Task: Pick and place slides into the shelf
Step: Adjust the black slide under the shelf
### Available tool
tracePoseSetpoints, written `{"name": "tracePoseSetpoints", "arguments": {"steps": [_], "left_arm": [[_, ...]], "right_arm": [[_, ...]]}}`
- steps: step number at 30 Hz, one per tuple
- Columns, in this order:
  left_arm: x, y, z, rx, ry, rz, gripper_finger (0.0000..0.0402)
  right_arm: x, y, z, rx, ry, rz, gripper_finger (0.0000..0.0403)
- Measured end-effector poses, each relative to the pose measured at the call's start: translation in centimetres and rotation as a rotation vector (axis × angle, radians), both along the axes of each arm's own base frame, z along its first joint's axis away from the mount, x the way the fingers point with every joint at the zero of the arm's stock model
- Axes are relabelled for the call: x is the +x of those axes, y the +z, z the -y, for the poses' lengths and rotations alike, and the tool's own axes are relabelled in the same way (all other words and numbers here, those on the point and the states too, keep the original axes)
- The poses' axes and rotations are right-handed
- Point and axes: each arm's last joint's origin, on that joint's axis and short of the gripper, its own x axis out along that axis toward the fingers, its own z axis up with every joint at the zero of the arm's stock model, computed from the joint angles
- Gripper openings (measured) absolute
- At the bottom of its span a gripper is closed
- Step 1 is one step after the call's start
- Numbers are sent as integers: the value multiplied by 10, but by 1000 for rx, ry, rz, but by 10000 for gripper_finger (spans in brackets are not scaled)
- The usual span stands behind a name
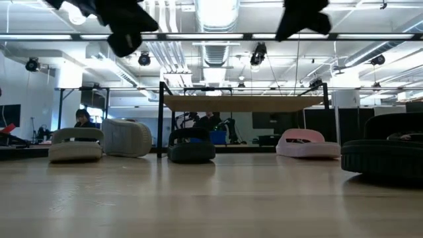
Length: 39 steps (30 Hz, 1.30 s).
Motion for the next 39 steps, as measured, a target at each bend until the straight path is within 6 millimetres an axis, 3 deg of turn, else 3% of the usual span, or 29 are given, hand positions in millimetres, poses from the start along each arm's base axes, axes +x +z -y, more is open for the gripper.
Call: {"name": "tracePoseSetpoints", "arguments": {"steps": [2, 7, 9, 18, 21, 29, 36, 39], "left_arm": [[20, 0, 9, 2, -32, -6, 0], [59, -38, 30, 91, 8, -193, 0], [70, -44, 36, 117, 37, -208, 0], [117, -76, 51, 152, 61, -297, 0], [126, -95, 53, 168, 59, -366, 0], [128, -125, 41, 275, 184, -500, 0], [114, -127, 8, 333, 354, -642, 0], [105, -112, 3, 324, 406, -645, 0]], "right_arm": [[-12, 7, 1, -33, -22, 17, 9], [-33, 18, 3, -99, -55, 57, 9], [-39, 20, 4, -117, -37, 62, 9], [-47, 15, 5, -156, 3, 3, 9], [-49, 12, 5, -158, 5, -15, 9], [-53, 6, 6, -165, 5, -28, 9], [-54, 8, 8, -217, -43, -15, 9], [-54, 8, 8, -217, -43, -16, 9]]}}
